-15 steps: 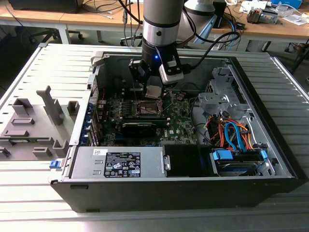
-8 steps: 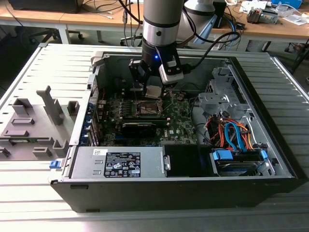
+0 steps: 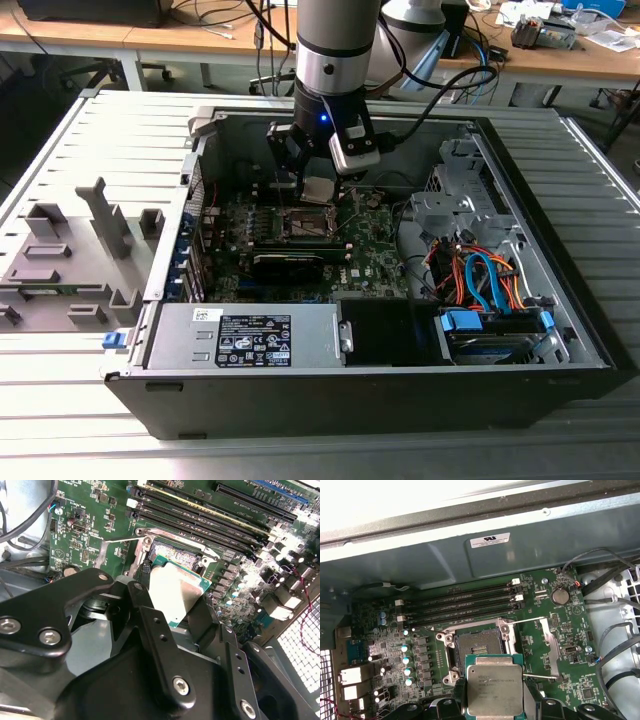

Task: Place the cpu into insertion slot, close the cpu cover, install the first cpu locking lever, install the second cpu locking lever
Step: 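Place the cpu into insertion slot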

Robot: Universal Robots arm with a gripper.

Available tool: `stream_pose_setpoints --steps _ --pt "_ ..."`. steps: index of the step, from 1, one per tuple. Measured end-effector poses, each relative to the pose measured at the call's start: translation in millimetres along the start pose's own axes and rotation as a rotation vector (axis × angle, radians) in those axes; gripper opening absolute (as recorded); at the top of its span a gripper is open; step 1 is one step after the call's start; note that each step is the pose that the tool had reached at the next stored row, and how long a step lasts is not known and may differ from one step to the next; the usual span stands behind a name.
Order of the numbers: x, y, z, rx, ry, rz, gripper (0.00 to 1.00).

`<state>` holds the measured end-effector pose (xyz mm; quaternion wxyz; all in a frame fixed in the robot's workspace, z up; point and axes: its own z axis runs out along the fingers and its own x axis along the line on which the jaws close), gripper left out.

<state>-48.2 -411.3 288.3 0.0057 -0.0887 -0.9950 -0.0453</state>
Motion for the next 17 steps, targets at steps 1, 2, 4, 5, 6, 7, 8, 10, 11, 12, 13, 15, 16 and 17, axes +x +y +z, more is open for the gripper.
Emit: stream_pose_setpoints --steps 1,2,4,5,6,7,8,10,11,12,13,15,16,17 --pt "0.0 0.0 0.0 0.0 -0.0001 0.0 0.54" --pt "0.0 0.0 0.0 0.0 -0.0001 0.001 0.54" --pt "0.0 0.0 0.0 0.0 -0.0002 0.002 0.54" --pt "0.0 0.0 0.0 0.0 -0.0002 0.002 0.54" --pt "0.0 0.0 0.0 0.0 -0.0003 0.003 0.54" --pt "0.0 0.0 0.0 0.0 -0.0003 0.003 0.54" --pt "0.0 0.0 0.0 0.0 -0.0004 0.003 0.54" --pt "0.0 0.0 0.0 -0.0001 -0.0004 0.004 0.54" --pt "0.0 0.0 0.0 0.0 -0.0005 0.005 0.54" --pt "0.0 0.0 0.0 -0.0001 -0.0005 0.006 0.54" --pt "0.0 0.0 0.0 -0.0001 -0.0006 0.007 0.54" --pt "0.0 0.0 0.0 -0.0001 -0.0007 0.008 0.54" --pt "0.0 0.0 0.0 -0.0001 -0.0008 0.009 0.54" --pt "0.0 0.0 0.0 -0.0001 -0.0008 0.009 0.54"
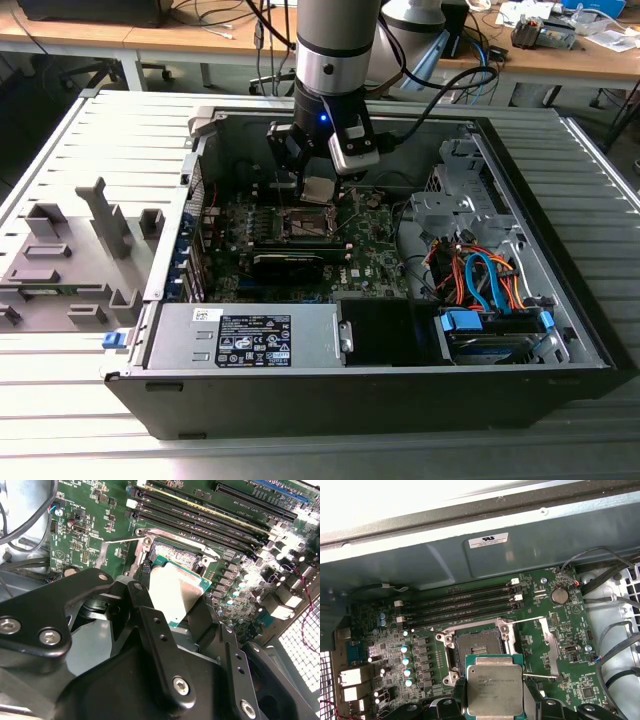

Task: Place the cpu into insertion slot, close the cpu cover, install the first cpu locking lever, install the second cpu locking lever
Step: 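Place the cpu into insertion slot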

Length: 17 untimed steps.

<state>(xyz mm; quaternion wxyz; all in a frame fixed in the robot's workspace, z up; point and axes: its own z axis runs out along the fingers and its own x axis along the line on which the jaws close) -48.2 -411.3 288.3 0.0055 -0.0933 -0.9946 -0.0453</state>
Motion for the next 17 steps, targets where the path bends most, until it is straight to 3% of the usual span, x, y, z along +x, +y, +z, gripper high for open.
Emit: stream_pose_setpoints --steps 17 --pt "0.0 0.0 0.0 -0.0001 -0.0007 0.007 0.54"
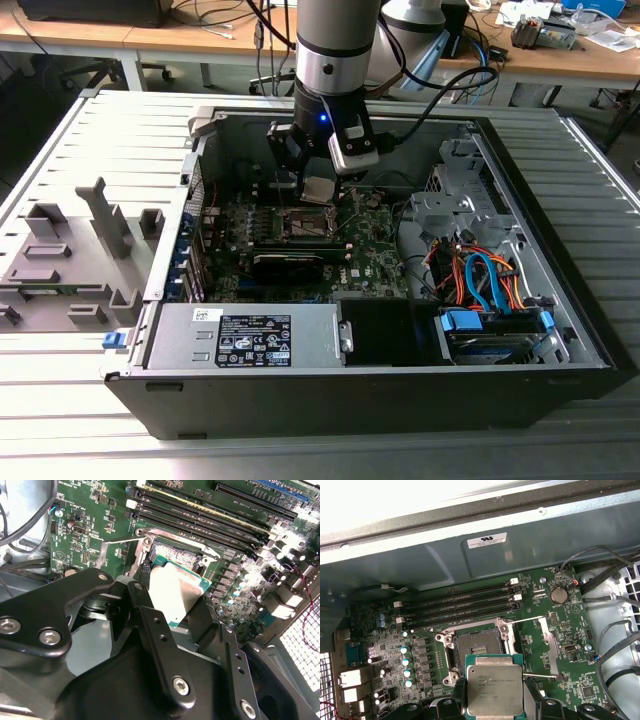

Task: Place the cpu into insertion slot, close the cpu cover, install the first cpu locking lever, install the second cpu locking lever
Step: 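Place the cpu into insertion slot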

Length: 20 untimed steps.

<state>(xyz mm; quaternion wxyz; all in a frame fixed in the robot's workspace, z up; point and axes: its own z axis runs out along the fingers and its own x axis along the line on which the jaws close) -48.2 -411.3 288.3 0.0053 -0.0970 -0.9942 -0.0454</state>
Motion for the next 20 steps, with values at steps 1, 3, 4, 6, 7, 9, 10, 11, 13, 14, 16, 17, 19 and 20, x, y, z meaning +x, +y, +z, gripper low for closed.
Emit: stream_pose_setpoints --steps 1,3,4,6,7,9,10,11,13,14,16,17,19,20 --pt "0.0 0.0 0.0 0.0 -0.0001 0.001 0.54" --pt "0.0 0.0 0.0 0.0 -0.0002 0.002 0.54" --pt "0.0 0.0 0.0 0.0 -0.0002 0.003 0.54" --pt "0.0 0.0 0.0 -0.0001 -0.0003 0.003 0.54" --pt "0.0 0.0 0.0 -0.0001 -0.0004 0.004 0.54" --pt "0.0 0.0 0.0 -0.0001 -0.0004 0.004 0.54" --pt "0.0 0.0 0.0 -0.0001 -0.0005 0.005 0.54" --pt "0.0 0.0 0.0 -0.0001 -0.0005 0.005 0.54" --pt "0.0 0.0 0.0 -0.0003 -0.0014 0.015 0.54" --pt "0.0 0.0 0.0 -0.0003 -0.0014 0.016 0.54" --pt "0.0 0.0 0.0 -0.0002 -0.0014 0.016 0.54" --pt "0.0 0.0 0.0 -0.0003 -0.0014 0.016 0.54" --pt "0.0 0.0 0.0 -0.0003 -0.0015 0.016 0.54" --pt "0.0 0.0 0.0 -0.0003 -0.0014 0.016 0.54"
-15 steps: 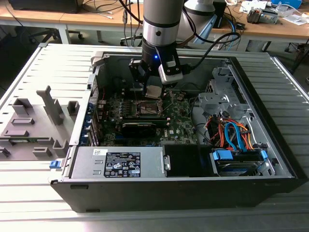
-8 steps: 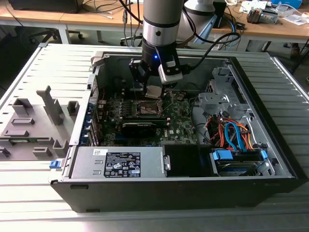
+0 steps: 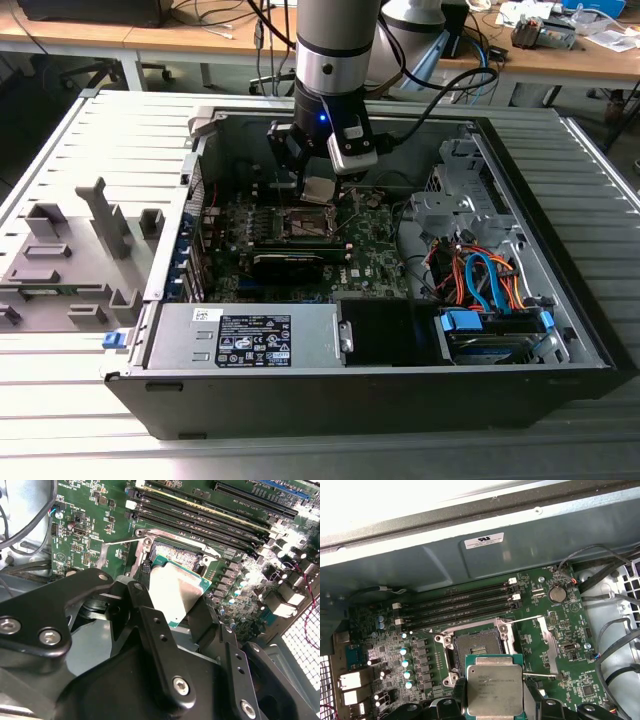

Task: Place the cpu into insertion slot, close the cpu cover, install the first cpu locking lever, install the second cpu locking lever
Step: 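Place the cpu into insertion slot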

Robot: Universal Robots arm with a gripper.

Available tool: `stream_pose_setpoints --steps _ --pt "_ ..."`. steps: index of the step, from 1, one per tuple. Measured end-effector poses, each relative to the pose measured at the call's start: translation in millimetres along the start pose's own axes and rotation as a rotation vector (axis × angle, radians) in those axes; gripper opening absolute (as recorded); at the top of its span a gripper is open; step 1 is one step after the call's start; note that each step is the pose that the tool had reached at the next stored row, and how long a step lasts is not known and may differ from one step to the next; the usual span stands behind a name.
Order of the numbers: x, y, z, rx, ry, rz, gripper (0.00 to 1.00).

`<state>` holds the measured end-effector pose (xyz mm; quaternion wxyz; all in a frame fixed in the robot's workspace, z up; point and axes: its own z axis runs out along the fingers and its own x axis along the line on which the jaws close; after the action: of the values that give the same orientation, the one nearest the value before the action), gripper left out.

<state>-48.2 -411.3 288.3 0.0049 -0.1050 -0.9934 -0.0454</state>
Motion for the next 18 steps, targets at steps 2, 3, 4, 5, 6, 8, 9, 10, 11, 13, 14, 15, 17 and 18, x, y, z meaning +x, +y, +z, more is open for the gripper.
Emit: stream_pose_setpoints --steps 2,3,4,5,6,8,9,10,11,13,14,15,17,18 --pt "0.0 0.0 0.0 0.0 0.0 0.0 0.54" --pt "0.0 0.0 0.0 0.0 -0.0001 0.0 0.54" --pt "0.0 0.0 0.0 0.0 -0.0001 0.0 0.54" --pt "0.0 0.0 0.0 -0.0001 -0.0003 0.004 0.54" --pt "0.0 0.0 0.0 -0.0001 -0.0004 0.005 0.54" --pt "0.0 0.0 0.0 -0.0002 -0.0006 0.006 0.54" --pt "0.0 0.0 0.0 -0.0001 -0.0007 0.007 0.54" --pt "0.0 0.0 0.0 -0.0002 -0.0007 0.008 0.54" --pt "0.0 0.0 0.0 -0.0001 -0.0008 0.009 0.54" --pt "0.0 0.0 0.0 -0.0002 -0.001 0.011 0.54" --pt "0.0 0.0 0.0 -0.0002 -0.001 0.011 0.54" --pt "0.0 0.0 0.0 -0.0002 -0.0011 0.012 0.54" --pt "0.0 0.0 0.0 -0.0002 -0.0012 0.013 0.54" --pt "0.0 0.0 0.0 -0.0003 -0.0012 0.013 0.54"
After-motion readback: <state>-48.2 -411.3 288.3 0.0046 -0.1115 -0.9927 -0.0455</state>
